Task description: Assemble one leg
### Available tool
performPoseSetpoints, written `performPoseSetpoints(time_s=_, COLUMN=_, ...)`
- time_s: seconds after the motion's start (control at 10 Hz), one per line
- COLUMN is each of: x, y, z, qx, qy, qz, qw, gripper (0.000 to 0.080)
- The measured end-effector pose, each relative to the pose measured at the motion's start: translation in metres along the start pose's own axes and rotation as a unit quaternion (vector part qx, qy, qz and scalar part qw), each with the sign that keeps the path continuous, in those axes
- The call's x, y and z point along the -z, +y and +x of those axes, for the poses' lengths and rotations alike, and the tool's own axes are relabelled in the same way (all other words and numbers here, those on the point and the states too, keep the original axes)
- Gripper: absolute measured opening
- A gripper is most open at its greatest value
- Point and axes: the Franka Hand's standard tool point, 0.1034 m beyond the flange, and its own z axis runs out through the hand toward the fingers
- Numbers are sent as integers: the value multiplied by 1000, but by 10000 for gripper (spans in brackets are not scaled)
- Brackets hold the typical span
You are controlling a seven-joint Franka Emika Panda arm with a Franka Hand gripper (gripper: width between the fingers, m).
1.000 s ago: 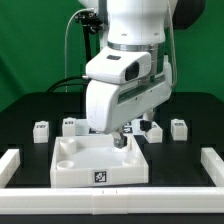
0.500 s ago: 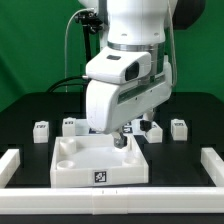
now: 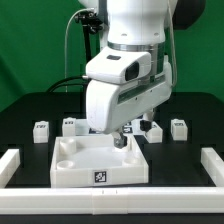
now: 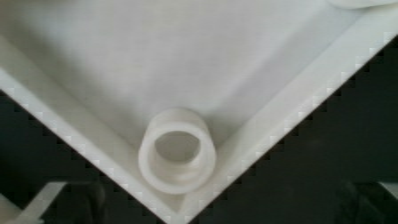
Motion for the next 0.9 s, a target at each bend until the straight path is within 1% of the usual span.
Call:
performPoseSetpoints(time_s=0.1, x=-1, y=0, z=-1, qx=1, qy=1, qz=-1, qw=1000, gripper=650)
performPoseSetpoints(time_s=0.2, x=-9, y=-5, z=-14, qx=34, qy=21, qz=-17, qw=999, gripper=650)
performPoseSetpoints(time_s=0.3, x=-15, y=-12, z=-37, qx=84, qy=31, qz=-31, qw=996, gripper=650)
performPoseSetpoints(time_s=0.4, x=-16, y=-11, z=-57, qx=143, qy=43, qz=-57, qw=987, gripper=650)
performPoseSetpoints(time_s=0.5, x=-18, y=-10, z=-69, qx=153, qy=47, qz=-65, qw=985, gripper=650)
performPoseSetpoints(time_s=0.6, x=-18, y=-10, z=-67, qx=144, qy=47, qz=-63, qw=986, gripper=650)
performPoseSetpoints(time_s=0.9, x=-18, y=-10, z=-67, qx=144, qy=47, qz=-63, qw=986, gripper=650)
